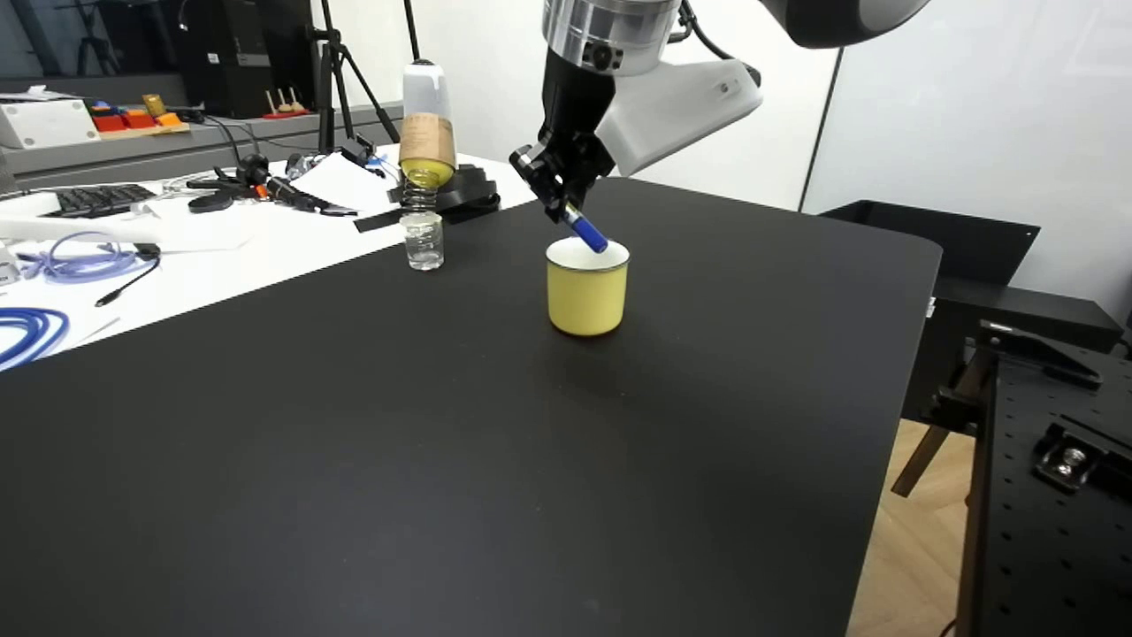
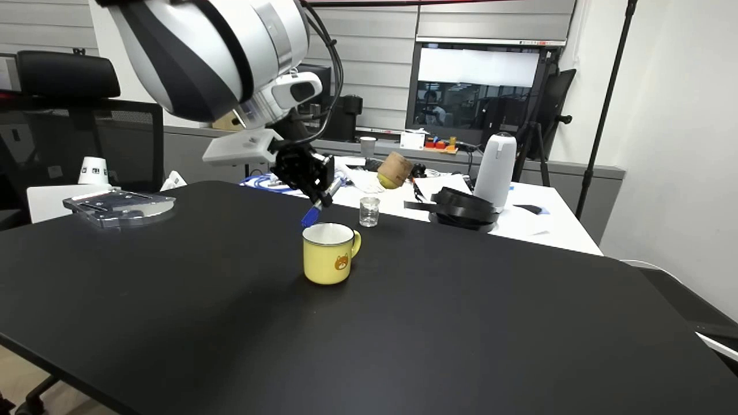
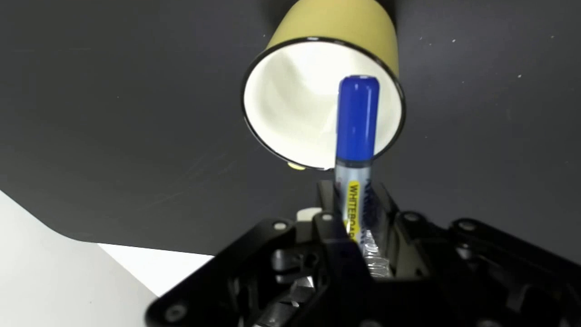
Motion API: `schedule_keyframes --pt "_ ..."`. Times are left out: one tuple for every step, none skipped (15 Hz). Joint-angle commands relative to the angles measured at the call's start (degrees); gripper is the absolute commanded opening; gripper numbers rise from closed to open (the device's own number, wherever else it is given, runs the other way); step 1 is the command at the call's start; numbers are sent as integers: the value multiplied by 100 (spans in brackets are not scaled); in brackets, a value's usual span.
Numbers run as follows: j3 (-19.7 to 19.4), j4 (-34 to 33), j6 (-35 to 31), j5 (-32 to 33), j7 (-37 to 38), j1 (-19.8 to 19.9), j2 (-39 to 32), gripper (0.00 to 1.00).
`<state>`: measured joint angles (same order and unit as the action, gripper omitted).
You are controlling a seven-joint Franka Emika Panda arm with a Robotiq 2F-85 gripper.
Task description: Put the marker in the mug, put it back on the table, and then put it in the mug again
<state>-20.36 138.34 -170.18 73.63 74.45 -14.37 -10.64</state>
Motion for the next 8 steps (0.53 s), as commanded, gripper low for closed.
schedule_keyframes --pt "-145 -330 15 418 446 -16 -259 5" --pt "-165 -389 20 490 523 -29 -340 5" --pt "-181 -438 12 529 583 -39 -421 5" --pt "-187 -516 5 576 713 -58 -529 5" --pt "-187 -586 -1 621 833 -71 -624 5" --pt "-188 -668 -5 669 980 -87 -717 5" --pt "-183 -762 -25 701 1122 -93 -821 5" --pt "-191 -862 -27 738 1261 -110 -912 5"
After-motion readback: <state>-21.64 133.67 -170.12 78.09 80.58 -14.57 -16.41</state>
